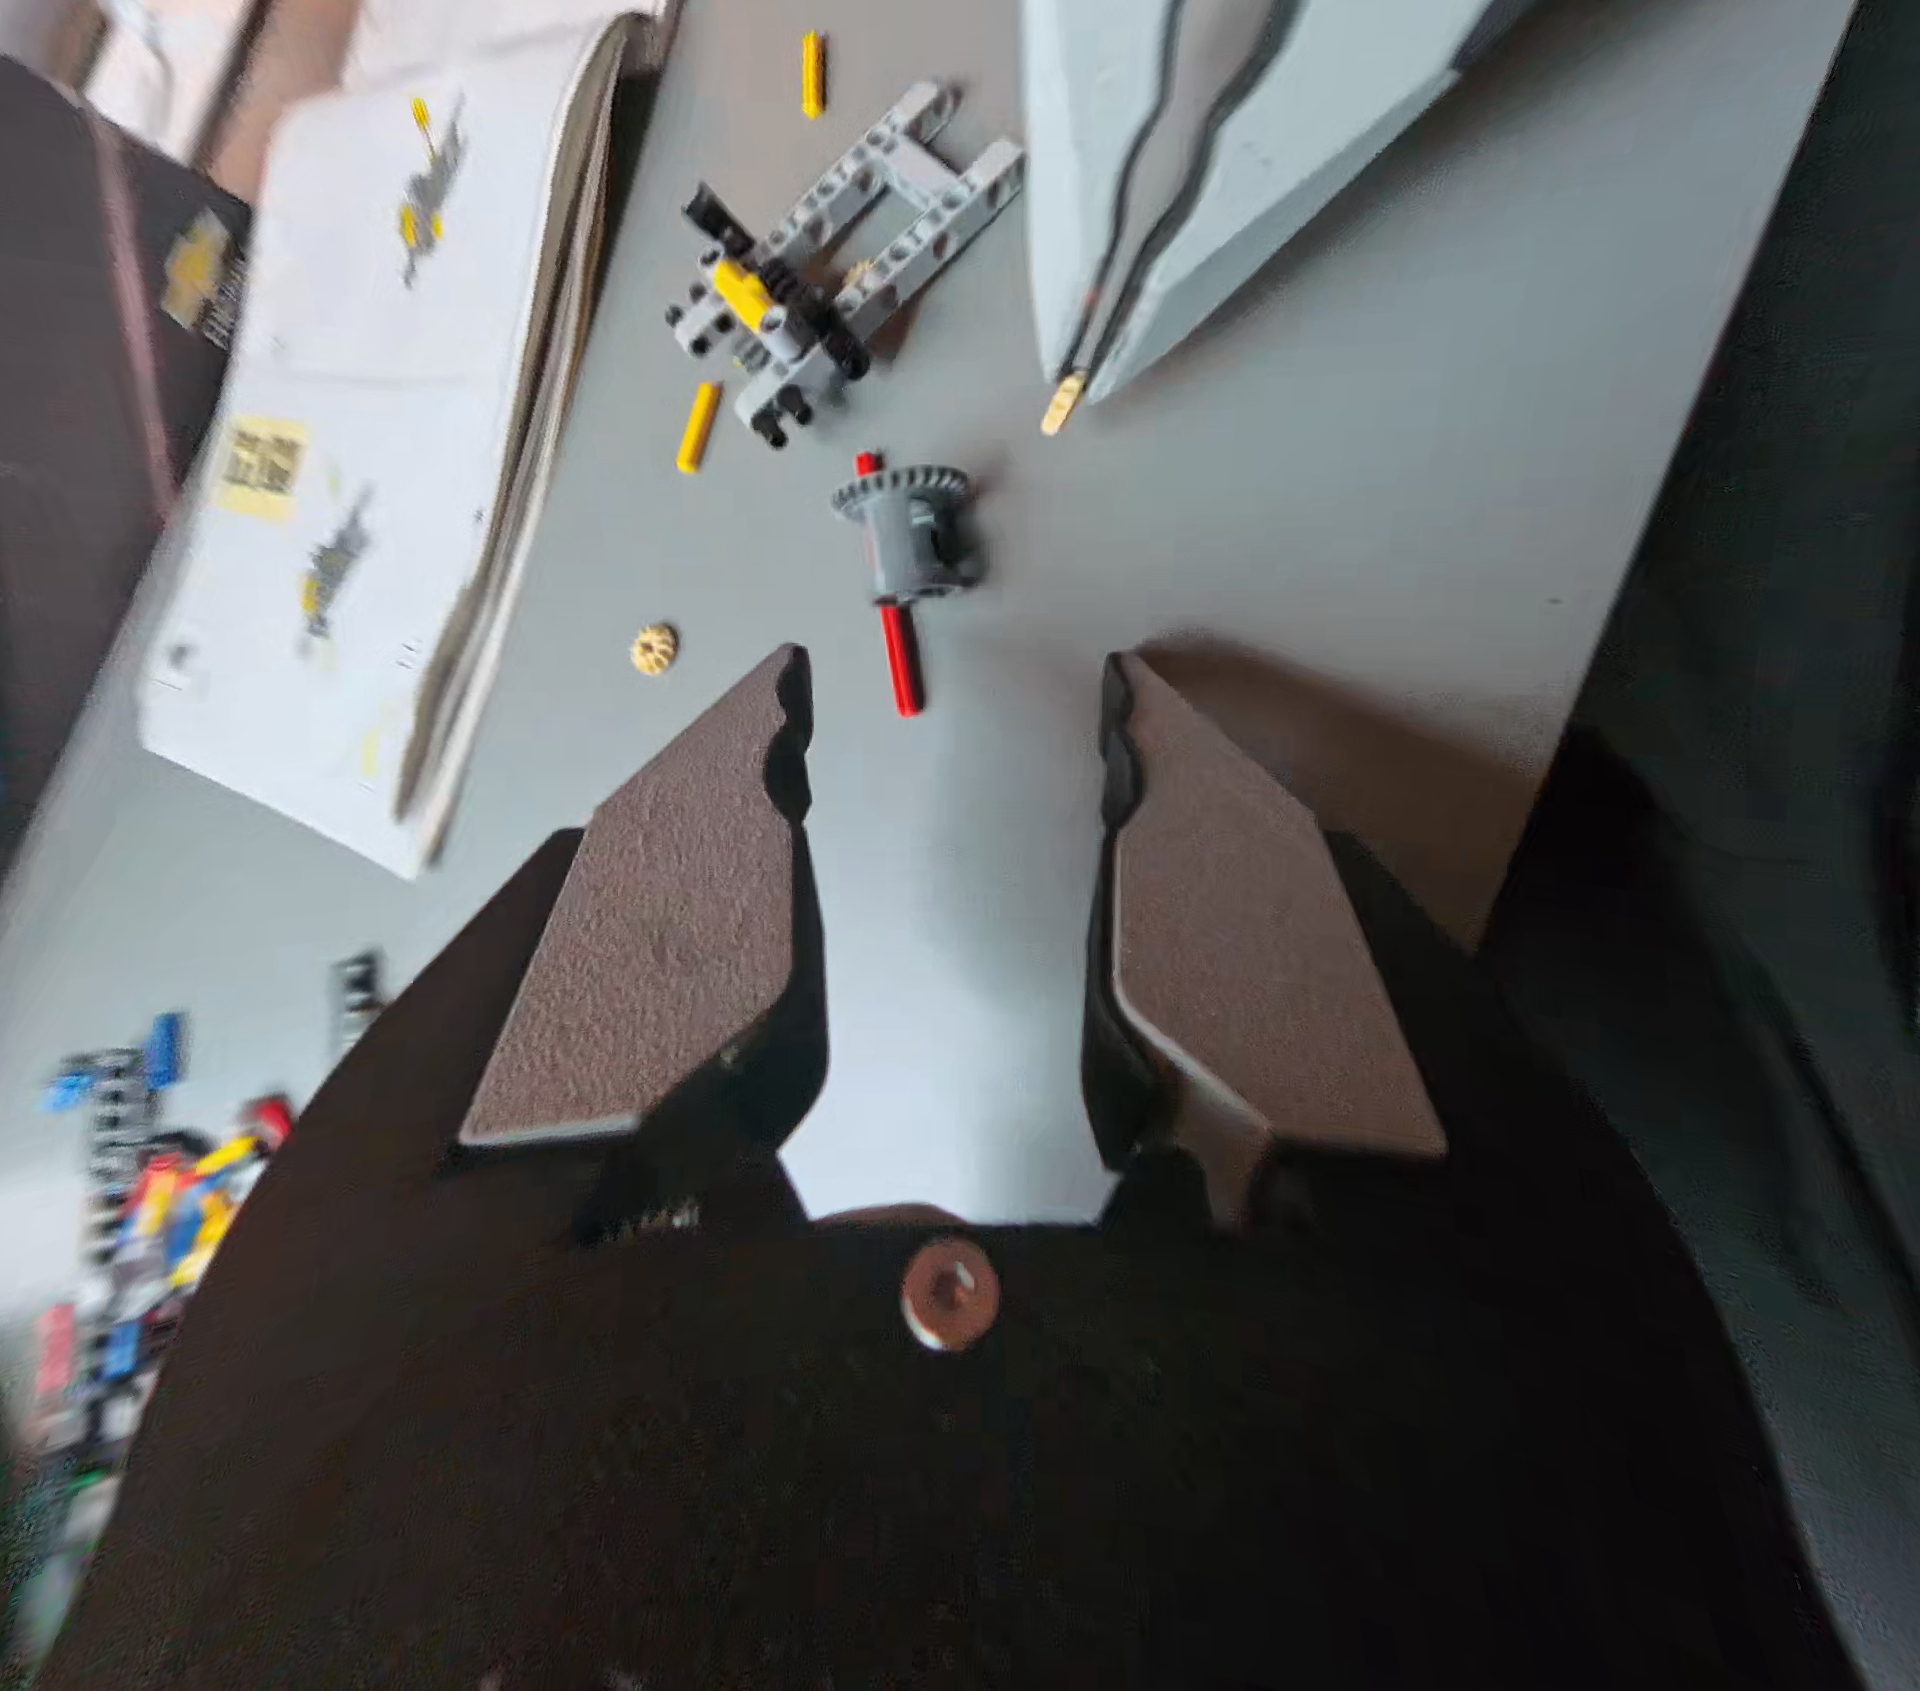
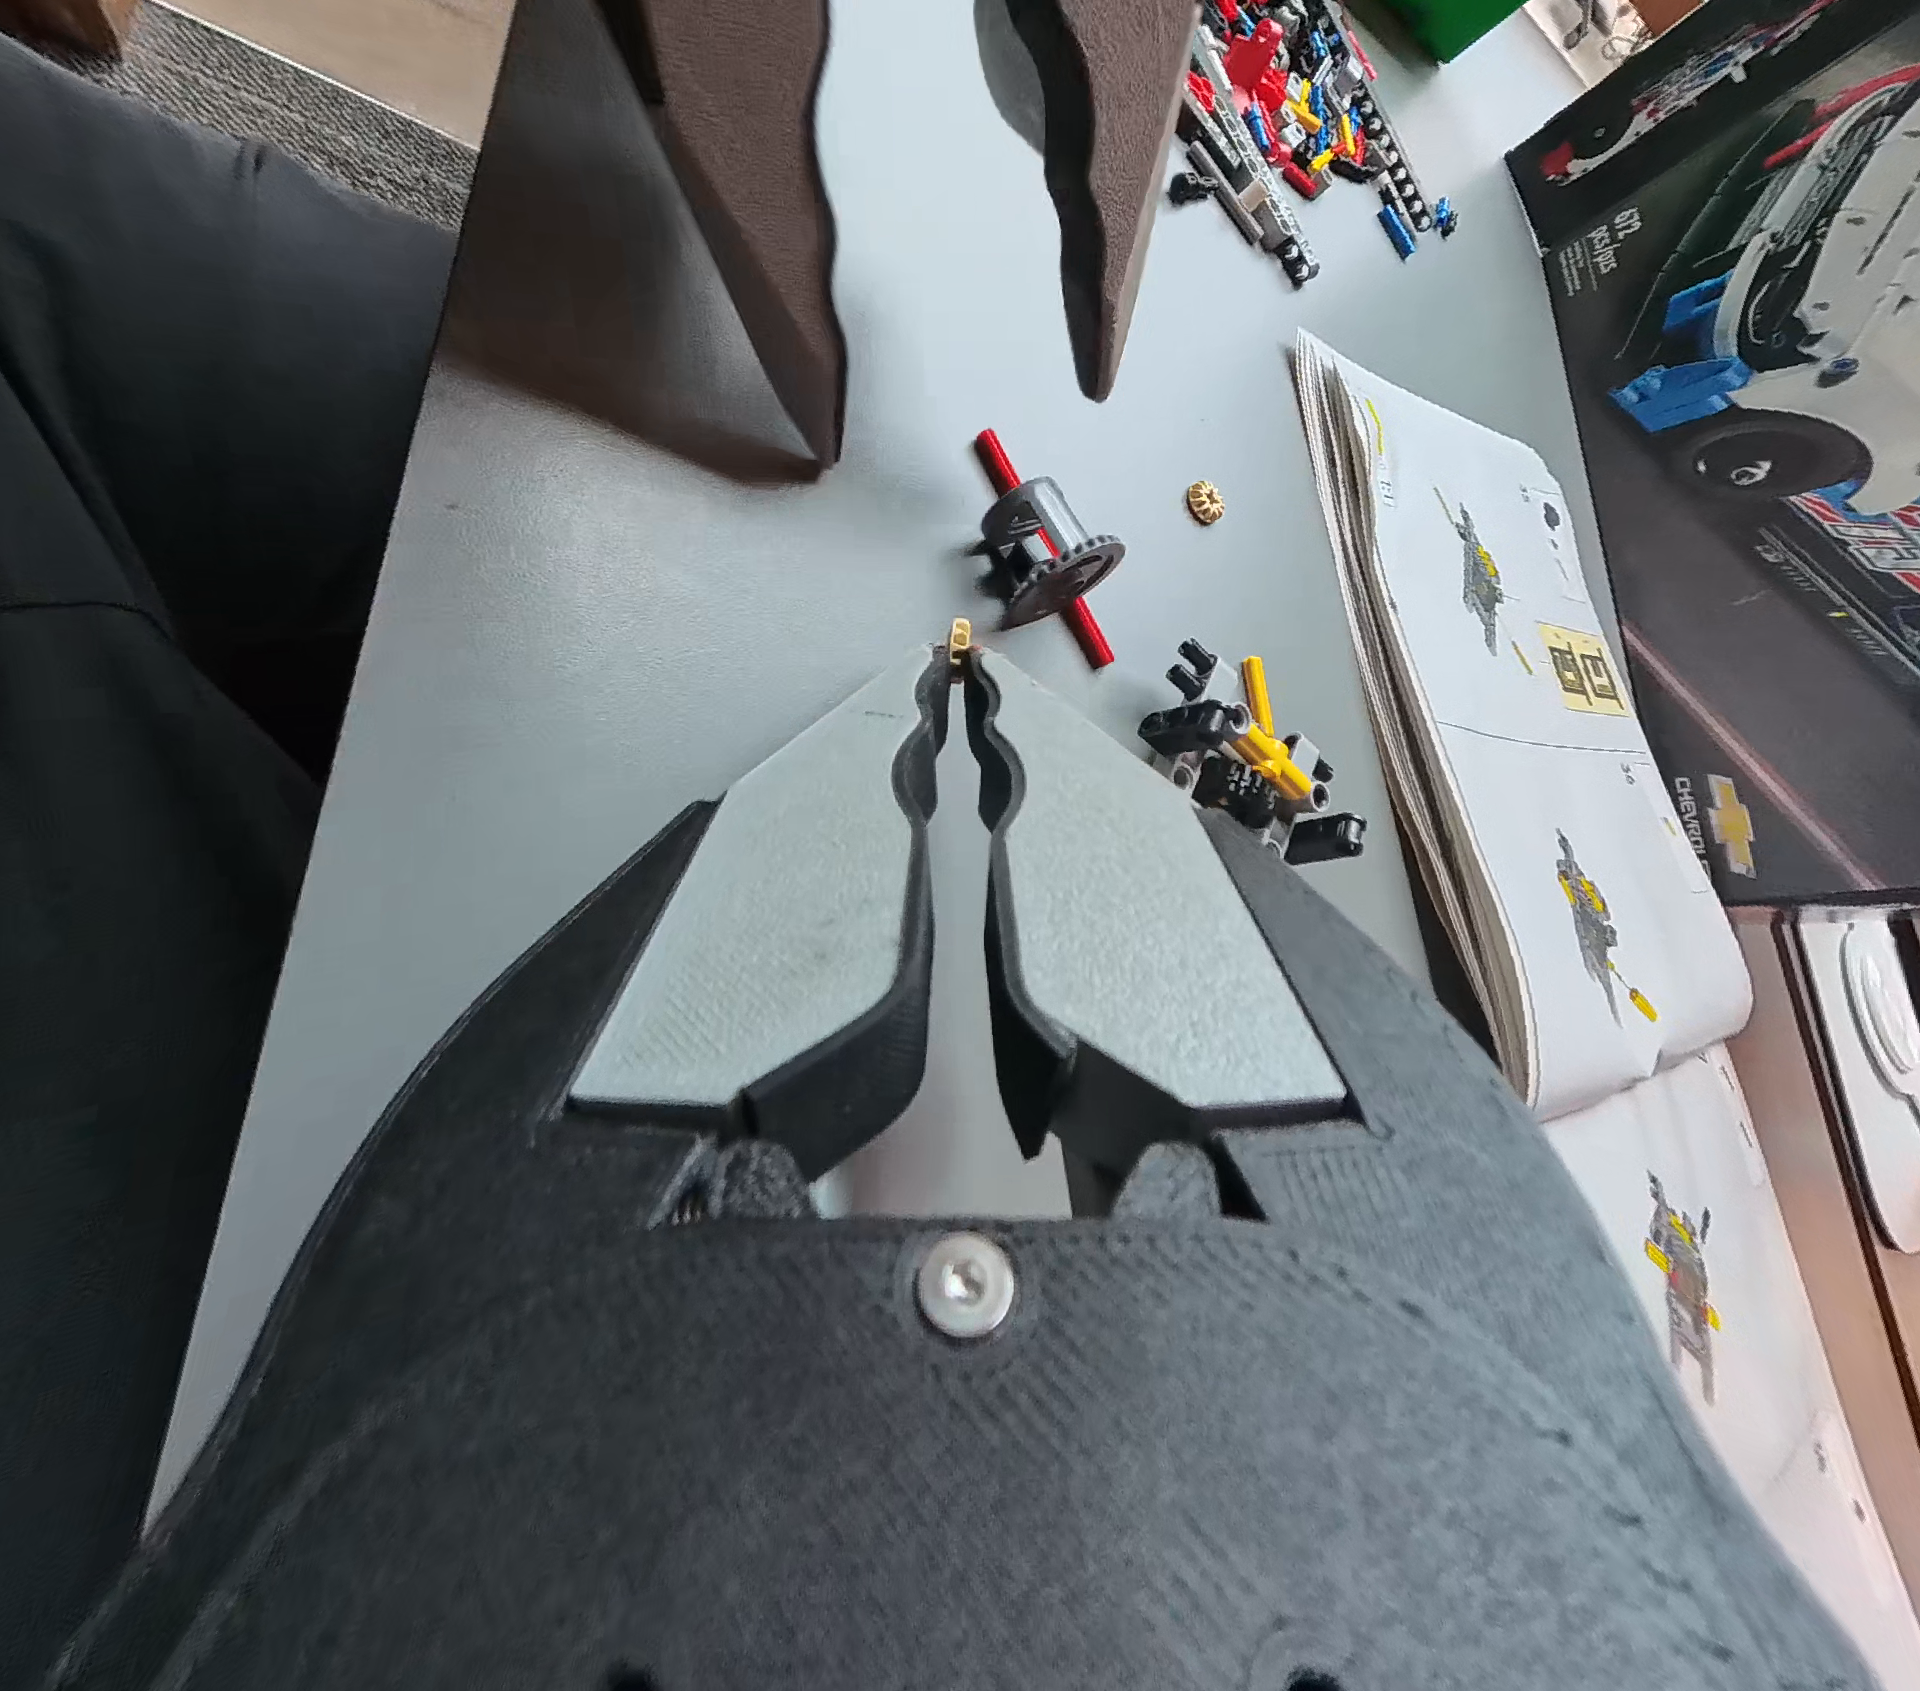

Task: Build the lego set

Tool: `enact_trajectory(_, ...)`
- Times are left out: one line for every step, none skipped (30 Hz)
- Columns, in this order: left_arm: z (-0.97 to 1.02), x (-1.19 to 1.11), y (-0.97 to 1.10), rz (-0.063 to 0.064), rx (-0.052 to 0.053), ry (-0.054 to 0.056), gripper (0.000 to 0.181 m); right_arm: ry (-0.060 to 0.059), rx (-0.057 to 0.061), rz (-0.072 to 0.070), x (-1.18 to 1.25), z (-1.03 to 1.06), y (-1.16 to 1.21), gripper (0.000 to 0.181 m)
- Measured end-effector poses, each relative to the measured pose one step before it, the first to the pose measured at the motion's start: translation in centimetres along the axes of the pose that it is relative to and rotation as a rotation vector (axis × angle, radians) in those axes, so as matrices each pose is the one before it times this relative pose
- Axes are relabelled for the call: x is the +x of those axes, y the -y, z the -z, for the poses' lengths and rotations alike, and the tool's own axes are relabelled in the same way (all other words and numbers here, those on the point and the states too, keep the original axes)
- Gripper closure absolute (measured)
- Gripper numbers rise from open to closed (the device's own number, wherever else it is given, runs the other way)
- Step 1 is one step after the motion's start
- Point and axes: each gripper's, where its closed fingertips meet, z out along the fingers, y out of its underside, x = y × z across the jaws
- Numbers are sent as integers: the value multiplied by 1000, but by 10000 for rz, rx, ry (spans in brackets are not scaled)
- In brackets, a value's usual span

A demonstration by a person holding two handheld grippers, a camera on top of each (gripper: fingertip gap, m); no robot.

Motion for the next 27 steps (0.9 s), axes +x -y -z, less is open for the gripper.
enact_trajectory(-234, -307, -266, 504, 2, -303, 127, 14, 43, -126, 118, 29, 2, 181)
enact_trajectory(-227, -451, -154, 433, -27, -154, 128, 18, 51, -171, 153, 44, -8, 181)
enact_trajectory(-194, -237, 16, 334, -4, -176, 128, 1, 45, -192, 194, 69, -35, 181)
enact_trajectory(-157, 166, 206, 197, 47, -291, 128, -2, 62, -186, 201, 98, -18, 181)
enact_trajectory(-150, 192, 286, 103, 72, -166, 129, -6, 84, -171, 201, 109, 28, 181)
enact_trajectory(-191, 161, 252, 16, 59, -54, 131, -7, 97, -159, 190, 121, 52, 181)
enact_trajectory(-252, 228, 123, -49, 3, -81, 131, 6, 99, -152, 159, 98, 75, 181)
enact_trajectory(-269, 25, -6, -41, -73, -5, 132, 33, 92, -149, 118, 82, 62, 181)
enact_trajectory(-149, -108, 136, 21, 54, 6, 135, 60, 71, -148, 62, 49, 28, 181)
enact_trajectory(-136, -227, -26, 24, -36, 7, 140, 87, 50, -149, 41, 23, -4, 181)
enact_trajectory(-94, -235, -139, 28, -90, 6, 149, 88, 21, -139, 19, 14, -31, 181)
enact_trajectory(-46, -124, -105, 7, -88, -12, 155, 48, 21, -107, 49, 53, -3, 181)
enact_trajectory(46, 33, -31, -28, -65, -11, 155, 22, 66, -61, 49, 80, 58, 181)
enact_trajectory(118, 67, -16, -85, -66, 61, 153, 26, 82, -32, -10, 92, 89, 181)
enact_trajectory(215, -36, 30, -107, -46, 198, 148, 87, 111, -26, -103, 107, 154, 181)
enact_trajectory(273, 73, 123, -168, 9, 149, 146, 173, 170, -53, -212, 125, 241, 181)
enact_trajectory(358, 202, 347, -203, 134, 98, 148, 214, 205, -110, -241, 129, 301, 181)
enact_trajectory(385, 214, 581, -240, 245, 109, 153, 153, 180, -150, -87, 131, 242, 181)
enact_trajectory(328, 477, 744, -326, 314, -21, 160, 169, 185, -155, -80, 146, 237, 181)
enact_trajectory(211, 549, 767, -357, 296, -76, 165, 248, 231, -158, -190, 166, 298, 181)
enact_trajectory(63, 367, 693, -262, 246, -10, 168, 288, 263, -159, -272, 182, 358, 181)
enact_trajectory(-33, 342, 630, -114, 231, -110, 168, 270, 246, -144, -276, 170, 335, 181)
enact_trajectory(-107, 247, 505, 82, 206, -161, 167, 222, 205, -112, -246, 158, 272, 181)
enact_trajectory(-148, 156, 337, 200, 129, -206, 165, 208, 171, -75, -278, 121, 249, 181)
enact_trajectory(-116, 212, 260, 191, 104, -266, 165, 220, 131, -40, -322, 84, 189, 181)
enact_trajectory(-71, 155, 282, 147, 153, -204, 166, 172, 71, -14, -273, 40, 102, 181)
enact_trajectory(-30, 129, 255, 77, 153, -142, 170, 76, 28, 10, -160, 16, 47, 181)
